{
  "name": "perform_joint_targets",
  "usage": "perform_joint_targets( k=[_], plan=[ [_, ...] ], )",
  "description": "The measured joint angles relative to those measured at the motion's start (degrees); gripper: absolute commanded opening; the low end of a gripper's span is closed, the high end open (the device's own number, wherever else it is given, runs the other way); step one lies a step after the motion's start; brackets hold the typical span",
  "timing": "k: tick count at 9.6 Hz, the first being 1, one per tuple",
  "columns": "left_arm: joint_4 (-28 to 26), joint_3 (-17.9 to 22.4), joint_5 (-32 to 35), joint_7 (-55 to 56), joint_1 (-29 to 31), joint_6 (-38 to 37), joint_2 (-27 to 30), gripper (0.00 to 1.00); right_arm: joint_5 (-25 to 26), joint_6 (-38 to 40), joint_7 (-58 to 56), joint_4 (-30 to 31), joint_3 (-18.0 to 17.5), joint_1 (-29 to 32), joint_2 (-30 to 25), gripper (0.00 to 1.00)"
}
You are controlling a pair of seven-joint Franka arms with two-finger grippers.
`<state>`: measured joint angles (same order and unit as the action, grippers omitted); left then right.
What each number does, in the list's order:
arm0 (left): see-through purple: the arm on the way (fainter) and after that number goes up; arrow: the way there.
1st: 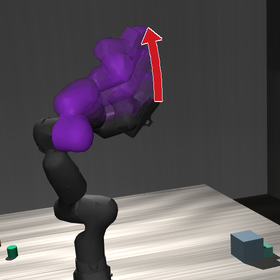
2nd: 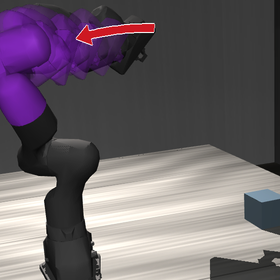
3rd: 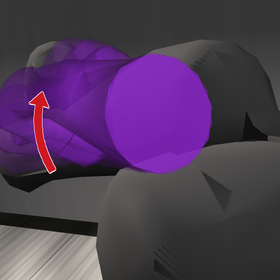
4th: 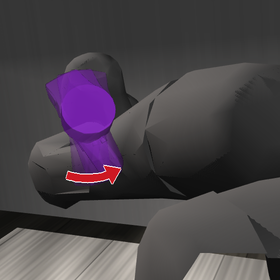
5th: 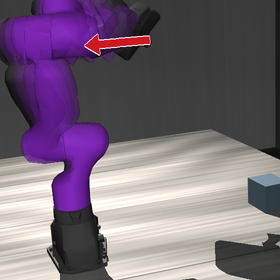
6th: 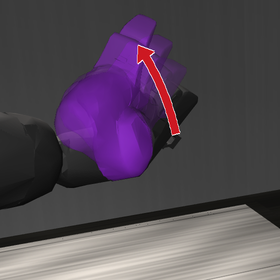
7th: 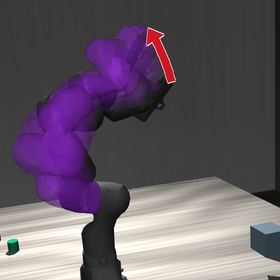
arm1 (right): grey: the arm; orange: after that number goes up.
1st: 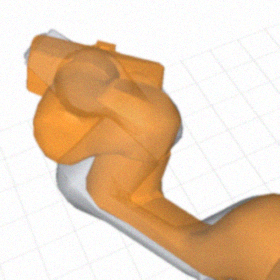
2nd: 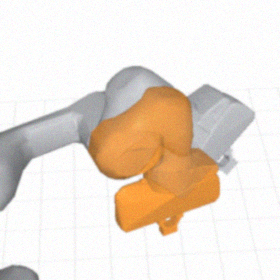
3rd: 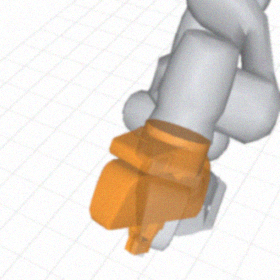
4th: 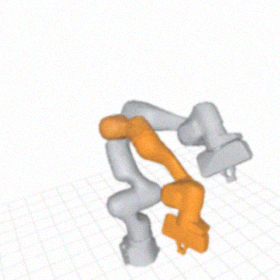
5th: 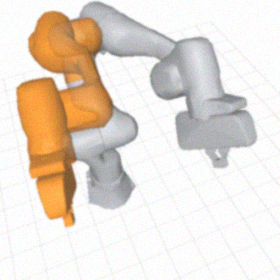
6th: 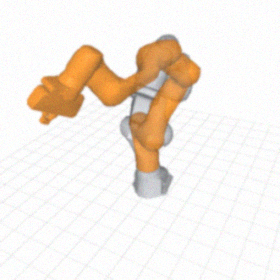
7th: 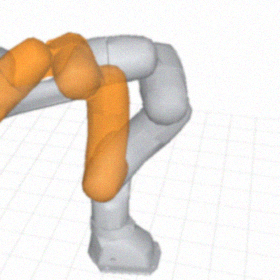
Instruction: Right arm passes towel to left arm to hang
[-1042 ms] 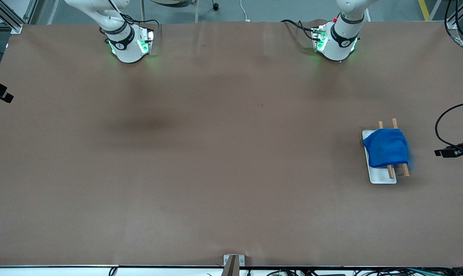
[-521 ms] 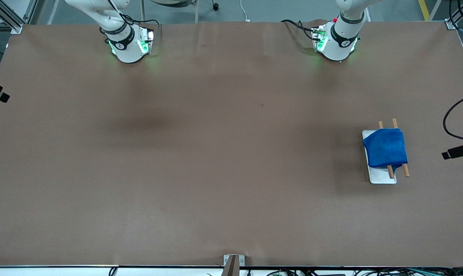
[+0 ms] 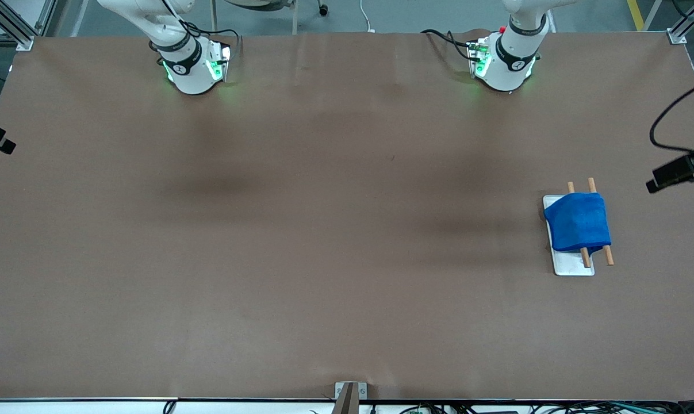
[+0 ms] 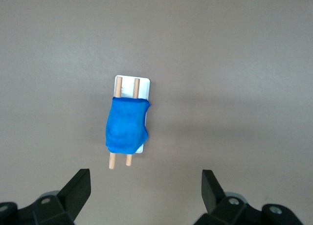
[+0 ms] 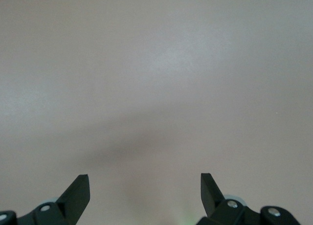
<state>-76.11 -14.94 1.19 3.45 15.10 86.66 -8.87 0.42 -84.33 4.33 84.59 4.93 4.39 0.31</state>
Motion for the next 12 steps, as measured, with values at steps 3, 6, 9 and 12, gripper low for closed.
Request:
perform_joint_targets(
  k=[3, 6, 9, 12],
  plan=[
    [-1.1, -1.5, 0.0, 0.0, -1.9, -3.7, 5.7, 1.0, 0.0, -0.1, 0.0, 0.0, -0.2, -0.9, 0.0, 1.0],
    [-9.1, 0.7, 0.0, 0.9, -8.5, -4.2, 11.4, 1.0, 0.0, -0.4, 0.0, 0.0, -0.2, -1.6, 0.0, 1.0],
    [-14.6, 1.9, -0.1, 0.9, -9.8, -4.2, 15.4, 1.0, 0.0, -0.9, 0.0, 0.0, -0.2, -1.9, 0.0, 1.0],
    [-15.5, 2.6, -0.1, 0.5, -9.5, -4.1, 16.4, 1.0, 0.0, -2.3, 0.0, 0.0, -0.1, -1.9, 0.3, 1.0]
  ],
)
